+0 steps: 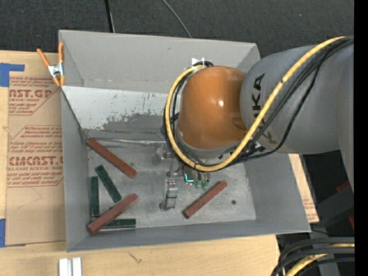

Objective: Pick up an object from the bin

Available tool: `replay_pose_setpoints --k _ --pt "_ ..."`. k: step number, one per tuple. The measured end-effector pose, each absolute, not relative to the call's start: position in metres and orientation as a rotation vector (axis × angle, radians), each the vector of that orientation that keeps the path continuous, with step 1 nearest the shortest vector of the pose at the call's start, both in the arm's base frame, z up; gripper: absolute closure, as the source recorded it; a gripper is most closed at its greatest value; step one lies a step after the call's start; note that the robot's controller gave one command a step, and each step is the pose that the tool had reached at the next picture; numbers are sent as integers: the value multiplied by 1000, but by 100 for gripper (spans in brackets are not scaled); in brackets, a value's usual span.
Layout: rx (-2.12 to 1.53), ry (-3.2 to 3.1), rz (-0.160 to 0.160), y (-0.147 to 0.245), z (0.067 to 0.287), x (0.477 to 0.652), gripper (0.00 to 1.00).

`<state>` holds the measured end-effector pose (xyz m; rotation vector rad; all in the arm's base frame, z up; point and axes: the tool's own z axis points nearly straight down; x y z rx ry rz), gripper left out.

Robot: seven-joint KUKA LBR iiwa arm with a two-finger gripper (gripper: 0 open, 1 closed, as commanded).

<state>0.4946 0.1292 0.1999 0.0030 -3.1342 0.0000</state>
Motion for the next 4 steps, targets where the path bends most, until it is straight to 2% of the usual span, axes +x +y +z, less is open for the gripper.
replay_pose_setpoints --k 1,2,3,4 --pt "1 -3142 -2 128 204 496 0" --pt "-153 -3144 -5 161 152 526 0" --pt "112 -3140 0 166 131 550 0" --pt "-35 -3143 -3 167 137 561 0"
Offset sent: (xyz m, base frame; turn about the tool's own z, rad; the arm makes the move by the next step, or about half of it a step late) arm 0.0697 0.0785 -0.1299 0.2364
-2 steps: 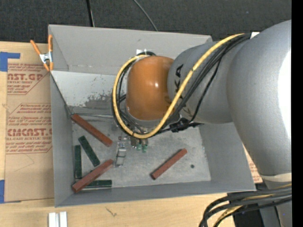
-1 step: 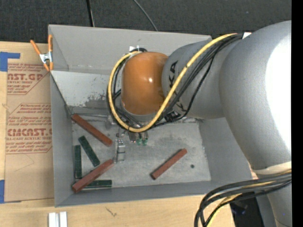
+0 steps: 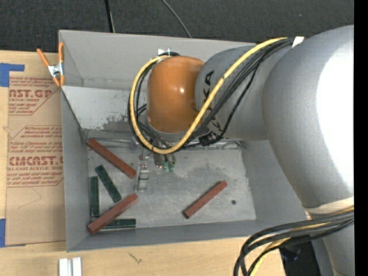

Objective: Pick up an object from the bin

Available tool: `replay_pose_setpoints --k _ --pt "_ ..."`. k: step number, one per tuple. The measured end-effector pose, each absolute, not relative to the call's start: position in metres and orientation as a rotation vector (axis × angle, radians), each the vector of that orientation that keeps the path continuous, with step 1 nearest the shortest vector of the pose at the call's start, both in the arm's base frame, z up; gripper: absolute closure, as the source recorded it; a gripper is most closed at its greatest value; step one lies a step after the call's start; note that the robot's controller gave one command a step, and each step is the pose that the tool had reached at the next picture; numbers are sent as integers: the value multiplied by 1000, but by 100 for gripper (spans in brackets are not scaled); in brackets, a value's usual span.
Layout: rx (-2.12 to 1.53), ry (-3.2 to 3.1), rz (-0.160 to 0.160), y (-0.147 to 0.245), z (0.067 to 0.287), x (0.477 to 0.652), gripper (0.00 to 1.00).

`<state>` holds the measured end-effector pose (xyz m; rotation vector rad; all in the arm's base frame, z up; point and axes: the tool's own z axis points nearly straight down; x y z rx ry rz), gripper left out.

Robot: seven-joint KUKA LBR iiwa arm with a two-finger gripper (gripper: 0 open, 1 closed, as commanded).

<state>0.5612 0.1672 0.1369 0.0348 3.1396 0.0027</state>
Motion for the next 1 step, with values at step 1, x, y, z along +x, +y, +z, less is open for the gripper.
replay_pose_setpoints --k 1 --pt "286 3126 2 171 97 577 0"
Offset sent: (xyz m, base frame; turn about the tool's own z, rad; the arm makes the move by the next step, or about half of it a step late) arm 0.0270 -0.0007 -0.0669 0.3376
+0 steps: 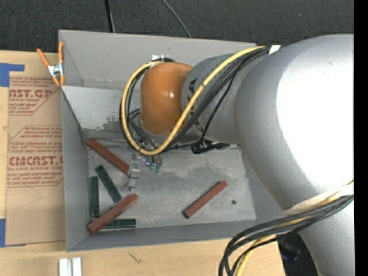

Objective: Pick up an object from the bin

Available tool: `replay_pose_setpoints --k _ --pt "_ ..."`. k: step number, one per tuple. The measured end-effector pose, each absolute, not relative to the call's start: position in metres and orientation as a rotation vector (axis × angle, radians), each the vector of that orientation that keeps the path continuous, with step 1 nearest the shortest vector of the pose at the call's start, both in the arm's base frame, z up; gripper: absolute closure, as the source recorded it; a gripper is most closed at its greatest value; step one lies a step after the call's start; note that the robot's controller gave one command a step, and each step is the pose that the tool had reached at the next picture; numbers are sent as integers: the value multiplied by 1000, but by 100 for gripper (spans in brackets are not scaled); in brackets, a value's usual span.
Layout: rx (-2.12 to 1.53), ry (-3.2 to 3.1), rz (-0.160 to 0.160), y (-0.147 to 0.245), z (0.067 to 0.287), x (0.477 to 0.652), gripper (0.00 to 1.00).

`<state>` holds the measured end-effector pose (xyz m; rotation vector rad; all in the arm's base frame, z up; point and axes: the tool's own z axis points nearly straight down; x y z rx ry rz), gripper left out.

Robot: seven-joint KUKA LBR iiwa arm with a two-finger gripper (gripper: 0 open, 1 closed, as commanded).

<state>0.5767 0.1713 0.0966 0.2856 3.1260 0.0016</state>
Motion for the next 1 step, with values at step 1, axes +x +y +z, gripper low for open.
replay_pose_setpoints --k 1 --pt "563 3090 1 167 72 589 100"
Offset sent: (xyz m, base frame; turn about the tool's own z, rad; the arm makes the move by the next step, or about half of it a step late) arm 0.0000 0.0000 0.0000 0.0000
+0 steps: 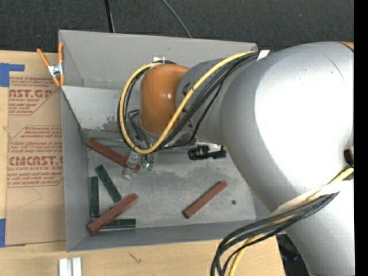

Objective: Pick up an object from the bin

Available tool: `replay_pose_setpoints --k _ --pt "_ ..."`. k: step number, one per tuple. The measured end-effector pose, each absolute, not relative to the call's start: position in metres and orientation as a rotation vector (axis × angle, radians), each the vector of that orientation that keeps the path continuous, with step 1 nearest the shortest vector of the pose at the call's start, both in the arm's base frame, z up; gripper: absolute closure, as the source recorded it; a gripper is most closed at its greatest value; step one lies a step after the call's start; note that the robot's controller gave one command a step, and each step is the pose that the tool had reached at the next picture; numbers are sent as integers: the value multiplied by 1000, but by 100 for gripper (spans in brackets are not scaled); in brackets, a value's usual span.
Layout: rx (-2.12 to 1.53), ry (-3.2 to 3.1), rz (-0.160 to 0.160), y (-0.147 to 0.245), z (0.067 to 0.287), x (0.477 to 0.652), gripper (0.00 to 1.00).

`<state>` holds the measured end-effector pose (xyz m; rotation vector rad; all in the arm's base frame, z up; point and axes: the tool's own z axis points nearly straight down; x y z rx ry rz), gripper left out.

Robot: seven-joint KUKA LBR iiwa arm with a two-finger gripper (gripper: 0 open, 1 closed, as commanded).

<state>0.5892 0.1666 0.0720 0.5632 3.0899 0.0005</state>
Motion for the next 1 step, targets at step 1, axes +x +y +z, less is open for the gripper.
replay_pose_setpoints --k 1 --pt "563 3089 0 167 72 589 100"
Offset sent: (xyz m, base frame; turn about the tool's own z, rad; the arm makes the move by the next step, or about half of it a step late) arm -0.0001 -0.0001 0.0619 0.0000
